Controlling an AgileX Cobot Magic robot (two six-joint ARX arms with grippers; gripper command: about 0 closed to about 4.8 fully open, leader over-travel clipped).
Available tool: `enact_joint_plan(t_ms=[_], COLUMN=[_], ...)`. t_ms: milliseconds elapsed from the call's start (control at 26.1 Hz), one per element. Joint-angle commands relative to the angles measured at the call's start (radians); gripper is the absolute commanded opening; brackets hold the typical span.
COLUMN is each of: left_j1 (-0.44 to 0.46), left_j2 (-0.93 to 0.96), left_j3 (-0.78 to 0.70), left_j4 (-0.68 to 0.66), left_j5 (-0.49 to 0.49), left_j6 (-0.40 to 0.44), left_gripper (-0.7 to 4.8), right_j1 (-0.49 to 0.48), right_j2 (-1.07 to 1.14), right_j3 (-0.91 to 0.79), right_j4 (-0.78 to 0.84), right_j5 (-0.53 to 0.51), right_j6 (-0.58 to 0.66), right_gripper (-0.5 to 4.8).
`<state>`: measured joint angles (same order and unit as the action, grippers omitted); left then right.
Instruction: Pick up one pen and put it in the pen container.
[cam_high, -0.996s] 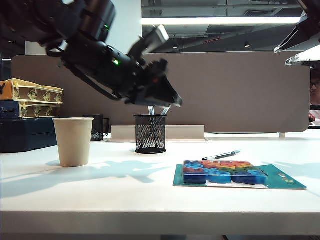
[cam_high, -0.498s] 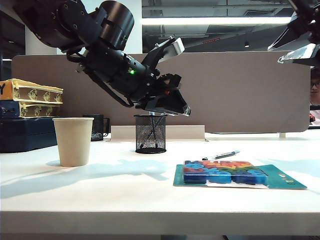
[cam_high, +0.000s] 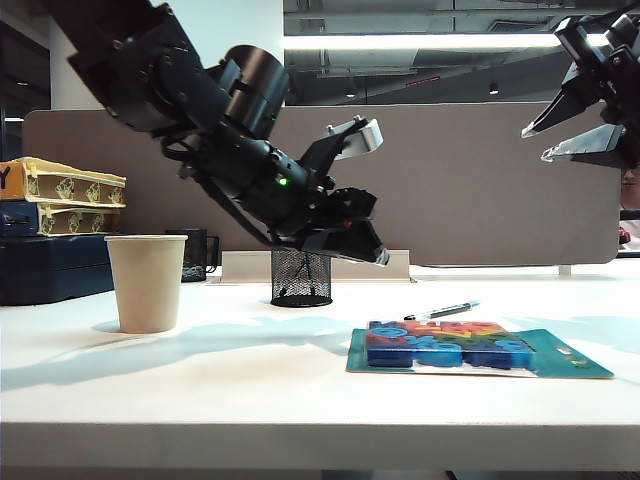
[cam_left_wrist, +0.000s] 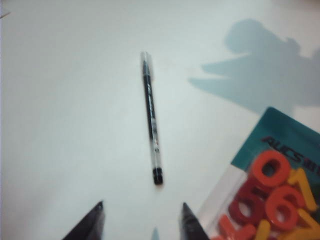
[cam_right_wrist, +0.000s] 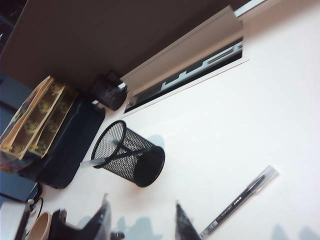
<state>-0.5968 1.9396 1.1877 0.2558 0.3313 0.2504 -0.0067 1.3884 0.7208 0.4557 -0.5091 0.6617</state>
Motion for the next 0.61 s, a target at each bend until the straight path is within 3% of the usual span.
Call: enact_joint_plan(t_ms=[38,613], left_j1=[-0.004,-0.037], left_j2=[0.024,0.076], left_j3=[0.060,0.138], left_j4=[-0.013,-0.085], left_j5=[0.003,0.003], left_j6=[0.003,-0.026], left_gripper=[1.89,1.89], right_j1=[0.002,0.016], right_j2=[0.016,0.130], right_j3=[0.006,0.182], right_j4=[0.020,-0.014], right_j5=[-0.008,-0.017], right_j6=[0.000,0.000], right_gripper=[1.59,1.59])
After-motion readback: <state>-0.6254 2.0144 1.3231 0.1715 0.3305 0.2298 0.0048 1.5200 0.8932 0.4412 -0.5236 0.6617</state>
